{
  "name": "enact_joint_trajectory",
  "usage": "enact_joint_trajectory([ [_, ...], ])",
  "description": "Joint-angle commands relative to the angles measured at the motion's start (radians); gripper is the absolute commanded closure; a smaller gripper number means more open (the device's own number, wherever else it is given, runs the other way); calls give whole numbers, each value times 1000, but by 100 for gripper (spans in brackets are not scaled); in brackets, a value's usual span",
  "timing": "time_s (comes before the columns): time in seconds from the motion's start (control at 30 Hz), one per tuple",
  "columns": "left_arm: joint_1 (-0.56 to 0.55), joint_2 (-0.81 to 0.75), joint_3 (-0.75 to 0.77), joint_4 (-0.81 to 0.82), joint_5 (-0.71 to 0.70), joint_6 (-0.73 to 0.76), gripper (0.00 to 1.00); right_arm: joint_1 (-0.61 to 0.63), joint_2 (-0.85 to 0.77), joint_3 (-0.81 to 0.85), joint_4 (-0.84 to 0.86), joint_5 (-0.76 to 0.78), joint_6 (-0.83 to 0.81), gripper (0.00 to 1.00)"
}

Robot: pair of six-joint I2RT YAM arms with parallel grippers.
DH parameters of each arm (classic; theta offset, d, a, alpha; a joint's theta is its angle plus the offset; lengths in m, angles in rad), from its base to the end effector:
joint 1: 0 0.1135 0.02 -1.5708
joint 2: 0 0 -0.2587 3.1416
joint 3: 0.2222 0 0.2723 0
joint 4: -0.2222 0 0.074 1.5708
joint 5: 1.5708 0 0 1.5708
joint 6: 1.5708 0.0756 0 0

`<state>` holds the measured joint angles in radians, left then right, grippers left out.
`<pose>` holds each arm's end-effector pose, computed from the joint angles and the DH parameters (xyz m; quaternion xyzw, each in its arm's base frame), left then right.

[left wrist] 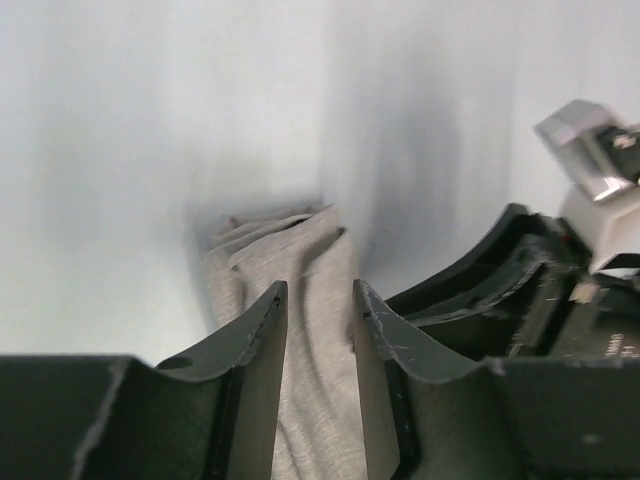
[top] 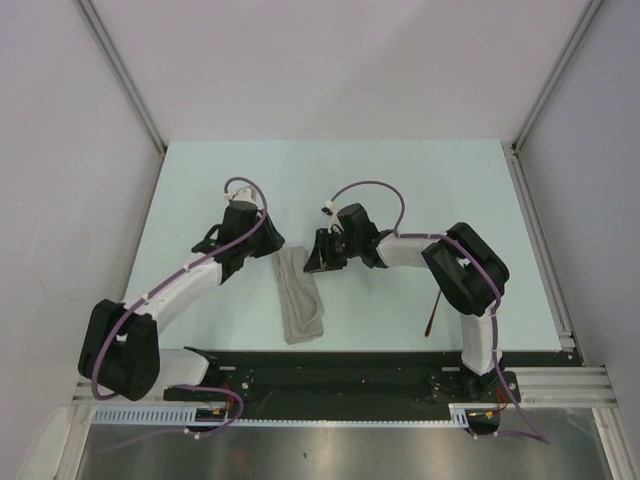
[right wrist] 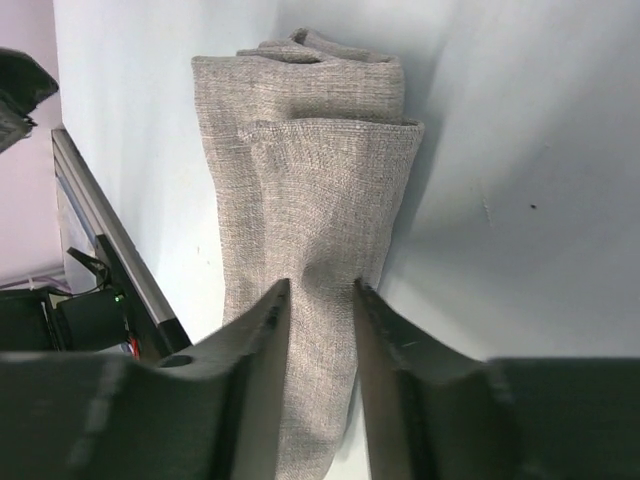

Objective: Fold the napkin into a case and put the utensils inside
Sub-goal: Fold the 2/3-rectangle-folded napkin at the center of the board.

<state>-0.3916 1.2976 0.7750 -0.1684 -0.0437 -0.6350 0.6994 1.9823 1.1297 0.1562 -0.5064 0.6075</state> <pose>0.3022 -0.1212 0.1867 -0.1190 0.8968 -0.1918 0.3806 0.3215 0.3183 0.1002 -0.1462 0.8713 0.4294 0.1875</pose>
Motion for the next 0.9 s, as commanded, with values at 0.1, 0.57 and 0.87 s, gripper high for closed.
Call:
enact_joint_trajectory([
  [0.1, -10, 163, 156, -72, 119, 81, 59, 15, 33, 19, 95, -41, 43, 76],
  [0.57, -110, 327, 291, -203, -79, 195, 57, 15, 35, 13, 112, -53, 57, 79],
  [0.87, -148, 368, 340, -289, -199, 204, 57, 12, 36, 12, 114, -58, 55, 80],
])
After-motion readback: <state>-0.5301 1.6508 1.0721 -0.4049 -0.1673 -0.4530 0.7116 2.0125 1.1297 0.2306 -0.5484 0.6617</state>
